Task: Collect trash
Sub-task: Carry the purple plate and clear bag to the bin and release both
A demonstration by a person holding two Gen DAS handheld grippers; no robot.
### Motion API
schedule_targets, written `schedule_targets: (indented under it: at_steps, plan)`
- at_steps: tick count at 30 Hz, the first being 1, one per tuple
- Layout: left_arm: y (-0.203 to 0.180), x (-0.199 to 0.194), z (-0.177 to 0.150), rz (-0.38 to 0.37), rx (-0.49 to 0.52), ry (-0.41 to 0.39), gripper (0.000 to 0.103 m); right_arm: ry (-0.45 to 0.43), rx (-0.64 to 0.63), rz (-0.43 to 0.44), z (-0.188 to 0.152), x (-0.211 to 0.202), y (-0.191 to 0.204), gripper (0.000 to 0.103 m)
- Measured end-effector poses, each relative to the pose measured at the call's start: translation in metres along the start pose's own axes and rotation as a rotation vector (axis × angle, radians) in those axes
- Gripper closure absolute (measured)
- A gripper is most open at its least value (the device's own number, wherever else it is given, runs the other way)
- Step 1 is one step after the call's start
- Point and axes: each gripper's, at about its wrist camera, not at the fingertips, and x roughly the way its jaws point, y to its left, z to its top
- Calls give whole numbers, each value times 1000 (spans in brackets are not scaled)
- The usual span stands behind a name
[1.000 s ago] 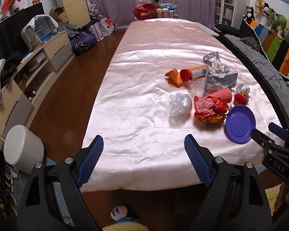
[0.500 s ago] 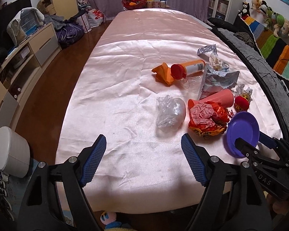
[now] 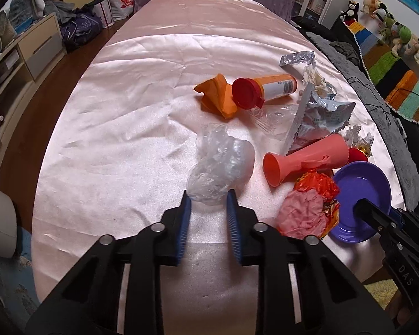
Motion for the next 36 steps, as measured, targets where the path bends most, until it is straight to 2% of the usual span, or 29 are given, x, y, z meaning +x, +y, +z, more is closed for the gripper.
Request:
schedule_targets:
  at_steps: [2, 5, 11, 19, 24, 28, 31, 36]
  plan:
    - [1, -1, 2, -14, -3, -4, 98, -16, -13, -5, 3, -4, 1, 90]
    - [2, -7, 3, -17, 4, -27, 102, -31, -28, -15, 6, -9, 3, 91]
    - [1, -35, 7, 4, 22, -92, 103, -77, -47, -35, 12, -24, 5, 91]
    - [-14, -114, -8, 3, 29, -207, 103, -166, -49, -34, 13, -83, 4, 91]
    - [-31, -157, -39, 5, 48, -245, 103, -187, -60, -36, -4, -119, -1, 91]
    - [-41, -175, -75, -31, 61, -248, 103, -168, -83, -21, -30, -137, -3, 91]
    - [-51, -172, -105, -45, 89, -218, 103, -129, -107, -5, -55, -138, -1, 91]
    - [-61, -146, -152, -83, 97, -121, 103, -30, -86, 28, -92, -122, -6, 91]
